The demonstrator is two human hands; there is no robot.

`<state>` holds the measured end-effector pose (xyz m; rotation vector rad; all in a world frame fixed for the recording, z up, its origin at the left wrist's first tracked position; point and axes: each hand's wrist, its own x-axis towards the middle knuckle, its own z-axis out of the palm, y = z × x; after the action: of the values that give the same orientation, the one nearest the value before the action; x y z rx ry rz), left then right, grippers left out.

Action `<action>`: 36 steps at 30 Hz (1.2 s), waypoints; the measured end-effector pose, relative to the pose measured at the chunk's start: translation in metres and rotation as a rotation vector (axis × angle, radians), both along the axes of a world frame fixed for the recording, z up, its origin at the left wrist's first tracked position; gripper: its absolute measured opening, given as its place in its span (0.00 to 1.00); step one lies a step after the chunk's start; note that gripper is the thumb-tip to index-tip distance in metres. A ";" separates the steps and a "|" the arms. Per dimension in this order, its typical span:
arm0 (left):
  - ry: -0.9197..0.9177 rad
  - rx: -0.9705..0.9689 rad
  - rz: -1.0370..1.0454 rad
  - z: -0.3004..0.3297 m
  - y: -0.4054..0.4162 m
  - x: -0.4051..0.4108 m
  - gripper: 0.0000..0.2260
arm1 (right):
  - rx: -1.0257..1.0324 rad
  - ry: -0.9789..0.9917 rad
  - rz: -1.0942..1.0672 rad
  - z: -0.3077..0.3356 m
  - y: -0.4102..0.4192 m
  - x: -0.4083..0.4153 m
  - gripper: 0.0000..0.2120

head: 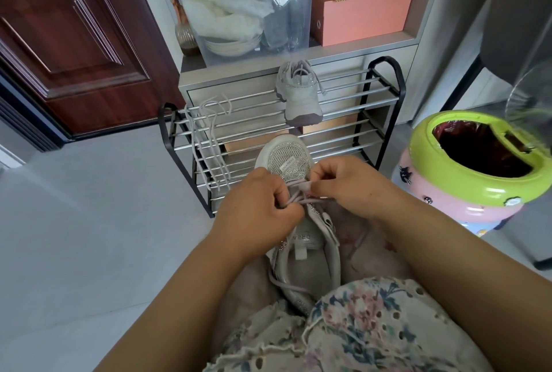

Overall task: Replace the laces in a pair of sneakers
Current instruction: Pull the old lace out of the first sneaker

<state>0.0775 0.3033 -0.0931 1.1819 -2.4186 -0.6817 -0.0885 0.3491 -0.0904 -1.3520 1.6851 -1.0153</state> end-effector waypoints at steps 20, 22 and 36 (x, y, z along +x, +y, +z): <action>1.109 0.982 0.062 0.003 -0.021 0.034 0.12 | -0.075 -0.661 0.190 -0.004 0.005 -0.038 0.18; 1.055 0.932 0.096 0.005 -0.025 0.039 0.10 | -0.110 -0.787 0.146 -0.004 0.007 -0.048 0.18; 0.387 0.352 0.130 0.023 -0.033 0.074 0.14 | -0.353 -0.141 -0.230 -0.003 0.013 -0.065 0.08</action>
<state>0.1512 0.2700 -0.0703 1.1889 -1.9351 -1.2058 -0.1531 0.3617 -0.0929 -1.2827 1.6332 -1.5631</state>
